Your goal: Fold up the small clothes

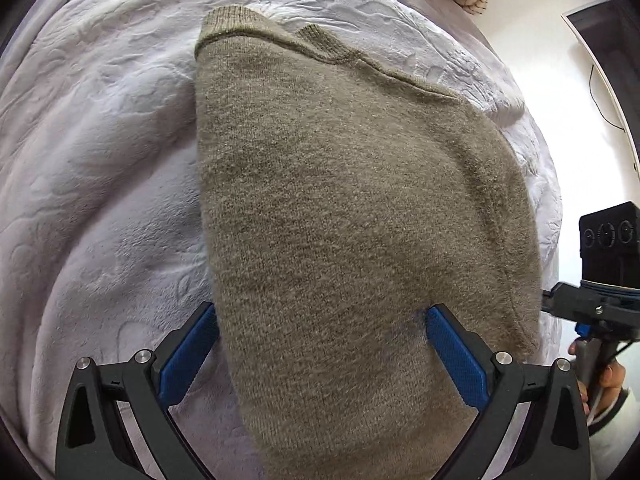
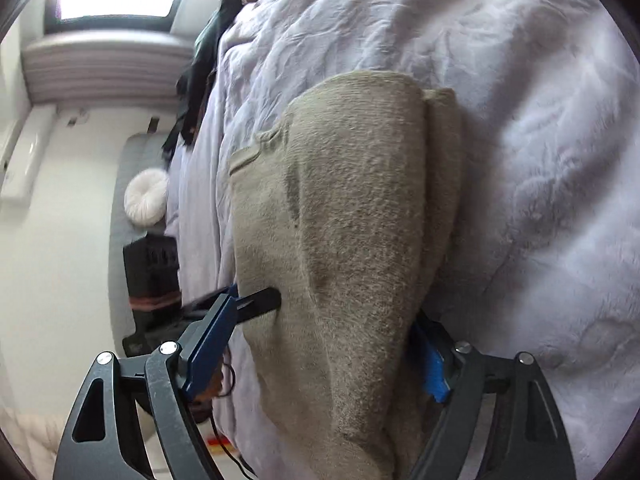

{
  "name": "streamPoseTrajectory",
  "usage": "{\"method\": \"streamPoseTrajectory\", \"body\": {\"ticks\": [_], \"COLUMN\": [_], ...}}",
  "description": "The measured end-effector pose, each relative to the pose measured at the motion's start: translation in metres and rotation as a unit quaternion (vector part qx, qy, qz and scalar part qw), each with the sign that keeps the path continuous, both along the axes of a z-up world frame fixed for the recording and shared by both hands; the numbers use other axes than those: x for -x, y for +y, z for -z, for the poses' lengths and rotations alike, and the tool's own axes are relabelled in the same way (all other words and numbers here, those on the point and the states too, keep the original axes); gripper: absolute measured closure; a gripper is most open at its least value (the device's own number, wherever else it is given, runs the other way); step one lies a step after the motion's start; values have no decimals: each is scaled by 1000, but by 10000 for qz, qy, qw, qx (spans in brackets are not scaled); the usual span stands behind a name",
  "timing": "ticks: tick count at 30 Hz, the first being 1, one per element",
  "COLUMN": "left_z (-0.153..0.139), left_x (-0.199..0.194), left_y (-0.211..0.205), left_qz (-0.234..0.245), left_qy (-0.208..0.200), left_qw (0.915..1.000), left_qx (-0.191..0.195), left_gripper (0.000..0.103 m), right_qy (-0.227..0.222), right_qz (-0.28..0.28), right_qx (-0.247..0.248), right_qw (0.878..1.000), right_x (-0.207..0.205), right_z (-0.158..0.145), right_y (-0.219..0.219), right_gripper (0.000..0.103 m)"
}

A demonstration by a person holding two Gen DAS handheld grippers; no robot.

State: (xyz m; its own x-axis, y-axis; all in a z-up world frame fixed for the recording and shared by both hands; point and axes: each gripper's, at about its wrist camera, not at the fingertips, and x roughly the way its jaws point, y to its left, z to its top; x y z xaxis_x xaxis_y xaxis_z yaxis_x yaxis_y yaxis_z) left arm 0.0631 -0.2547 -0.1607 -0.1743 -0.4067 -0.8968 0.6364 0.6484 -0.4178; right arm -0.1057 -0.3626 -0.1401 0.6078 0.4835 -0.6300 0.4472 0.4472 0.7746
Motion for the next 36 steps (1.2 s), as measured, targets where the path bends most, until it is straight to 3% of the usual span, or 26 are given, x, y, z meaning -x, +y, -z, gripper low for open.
{"method": "streamPoseTrajectory", "body": {"ticks": [3, 10, 12, 14, 15, 16, 17, 24, 31, 36], "left_z": [3, 10, 4, -5, -8, -13, -18, -59, -109, -126], "left_x": [-1, -6, -3, 0, 1, 2, 3, 11, 24, 35], "left_y": [-3, 1, 2, 6, 8, 11, 14, 34, 90, 135], "left_qz": [67, 34, 53, 24, 14, 5, -9, -3, 42, 6], "left_qy": [42, 222, 162, 21, -8, -16, 5, 3, -64, -104], "left_qw": [10000, 9996, 9995, 9994, 9992, 9990, 9986, 9967, 9950, 9958], "left_qx": [37, 170, 277, 342, 396, 457, 530, 807, 993, 904], "left_gripper": [0, 0, 13, 30, 36, 46, 52, 57, 57, 57], "right_qy": [161, -362, -245, -50, -27, -113, -239, -672, -844, -810], "right_qz": [101, 183, 280, 480, 633, 788, 925, 961, 877, 759], "right_qx": [-92, -720, -734, -732, -838, -1039, -1226, -1457, -1602, -1728], "right_qw": [9998, 9966, 9966, 9962, 9945, 9914, 9878, 9824, 9796, 9787], "right_x": [10, -6, -17, -17, -14, -7, -2, -7, 2, 1], "right_z": [17, 32, 39, 45, 49, 51, 51, 9, -33, -45], "right_y": [-11, -11, -7, -5, -4, -3, -2, 26, 61, 105], "right_gripper": [19, 19, 21, 38, 60, 69, 70, 71, 71, 71]}}
